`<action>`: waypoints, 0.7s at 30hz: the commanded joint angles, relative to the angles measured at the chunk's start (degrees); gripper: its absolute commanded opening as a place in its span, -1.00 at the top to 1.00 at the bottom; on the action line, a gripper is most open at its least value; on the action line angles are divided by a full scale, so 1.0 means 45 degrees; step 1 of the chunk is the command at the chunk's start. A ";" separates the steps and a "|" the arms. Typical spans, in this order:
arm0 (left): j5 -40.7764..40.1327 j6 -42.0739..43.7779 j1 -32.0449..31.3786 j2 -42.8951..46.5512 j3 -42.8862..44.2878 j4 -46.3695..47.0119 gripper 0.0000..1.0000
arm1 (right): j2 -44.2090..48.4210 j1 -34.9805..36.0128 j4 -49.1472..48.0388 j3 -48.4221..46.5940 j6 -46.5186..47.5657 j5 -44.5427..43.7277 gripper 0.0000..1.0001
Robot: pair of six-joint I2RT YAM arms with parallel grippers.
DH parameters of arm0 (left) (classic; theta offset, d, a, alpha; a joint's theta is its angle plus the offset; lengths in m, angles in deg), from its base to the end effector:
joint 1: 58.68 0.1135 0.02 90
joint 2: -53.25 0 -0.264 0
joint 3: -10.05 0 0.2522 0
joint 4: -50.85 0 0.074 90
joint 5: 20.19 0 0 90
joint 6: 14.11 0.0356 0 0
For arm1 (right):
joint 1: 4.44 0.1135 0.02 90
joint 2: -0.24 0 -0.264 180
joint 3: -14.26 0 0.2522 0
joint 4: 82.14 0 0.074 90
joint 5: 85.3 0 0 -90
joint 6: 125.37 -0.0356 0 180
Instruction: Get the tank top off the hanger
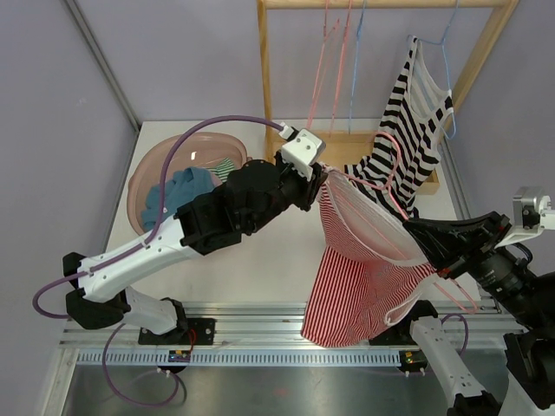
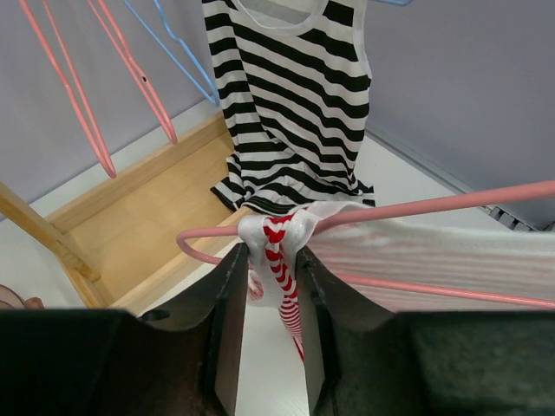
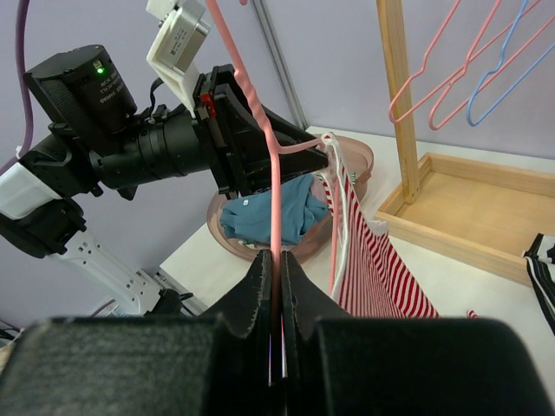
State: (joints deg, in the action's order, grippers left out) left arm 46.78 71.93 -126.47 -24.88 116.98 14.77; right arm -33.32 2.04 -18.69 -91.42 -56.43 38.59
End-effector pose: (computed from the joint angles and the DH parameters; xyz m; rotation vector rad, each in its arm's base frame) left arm 0.1235 -0.2656 0.4798 0.6385 1.6007 -0.5951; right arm -0.0223 0.0174 0.5151 -0.3173 1.4628 0.8084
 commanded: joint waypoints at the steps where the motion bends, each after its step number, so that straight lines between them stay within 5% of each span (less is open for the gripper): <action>1: -0.0312 -0.0056 0.0006 -0.0119 -0.0176 0.0782 0.43 | 0.0329 -0.0015 -0.1238 -0.0237 -0.0203 -0.0577 1.00; 8: -0.1558 -0.0095 0.0006 -0.0138 -0.0293 0.0821 1.00 | 0.0446 -0.0014 -0.1200 -0.0316 -0.0243 -0.0539 1.00; 14: -0.4310 -0.0835 0.0278 0.0193 -0.0390 0.0743 1.00 | 0.0485 -0.0015 -0.0752 -0.0062 0.0264 0.0358 1.00; 21: -0.5177 -0.3294 0.1820 0.1306 -0.1249 0.0020 1.00 | 0.1051 -0.0015 -0.0867 0.0738 0.0617 0.1336 1.00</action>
State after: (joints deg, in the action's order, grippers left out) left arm 31.70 63.34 -122.10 -22.98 112.36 15.34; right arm -30.48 1.97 -19.06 -88.05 -54.72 41.52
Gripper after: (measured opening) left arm 0.012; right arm 0.088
